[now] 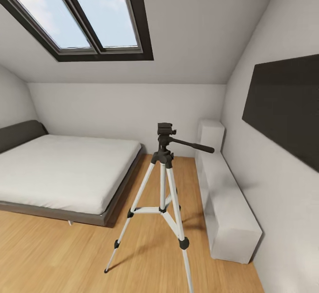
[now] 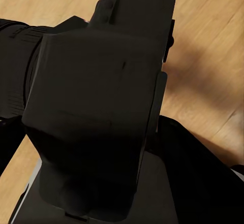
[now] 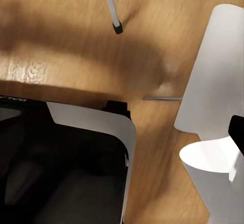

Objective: Attach the digital camera to the camera tripod in the bedroom.

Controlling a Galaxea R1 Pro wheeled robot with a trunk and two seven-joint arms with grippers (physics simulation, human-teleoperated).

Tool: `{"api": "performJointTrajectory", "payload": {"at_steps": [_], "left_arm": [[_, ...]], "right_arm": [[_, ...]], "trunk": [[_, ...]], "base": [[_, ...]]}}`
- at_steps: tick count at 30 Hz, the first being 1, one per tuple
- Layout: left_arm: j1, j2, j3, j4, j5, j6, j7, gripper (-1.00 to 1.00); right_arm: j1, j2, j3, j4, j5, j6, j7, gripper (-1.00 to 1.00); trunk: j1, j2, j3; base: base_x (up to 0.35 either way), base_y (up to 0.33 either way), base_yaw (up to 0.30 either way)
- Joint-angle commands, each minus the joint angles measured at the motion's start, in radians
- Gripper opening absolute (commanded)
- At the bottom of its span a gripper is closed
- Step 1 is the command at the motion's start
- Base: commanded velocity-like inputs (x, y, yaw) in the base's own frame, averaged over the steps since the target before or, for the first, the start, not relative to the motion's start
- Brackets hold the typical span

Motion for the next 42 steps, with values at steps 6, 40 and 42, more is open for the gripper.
{"api": "performJointTrajectory", "payload": {"at_steps": [6, 40, 42], "left_arm": [[-0.001, 0.0, -0.009, 0.0, 0.005, -0.002, 0.002, -1.0], [-0.001, -0.002, -0.007, 0.0, 0.006, -0.002, 0.005, -1.0], [-0.001, -0.002, -0.007, 0.0, 0.006, -0.002, 0.005, -1.0]], "right_arm": [[-0.001, 0.0, 0.001, 0.003, 0.008, -0.006, 0.001, 1.0], [-0.001, 0.0, 0.002, 0.003, 0.008, -0.007, 0.0, 1.0], [-0.001, 0.0, 0.002, 0.003, 0.008, -0.007, 0.0, 1.0]], "trunk": [[0.0, -0.001, -0.001], [0.0, -0.001, -0.001], [0.0, -0.001, -0.001]], "base": [[0.0, 0.0, -0.003], [0.0, 0.0, 0.0], [0.0, 0.0, 0.0]]}}
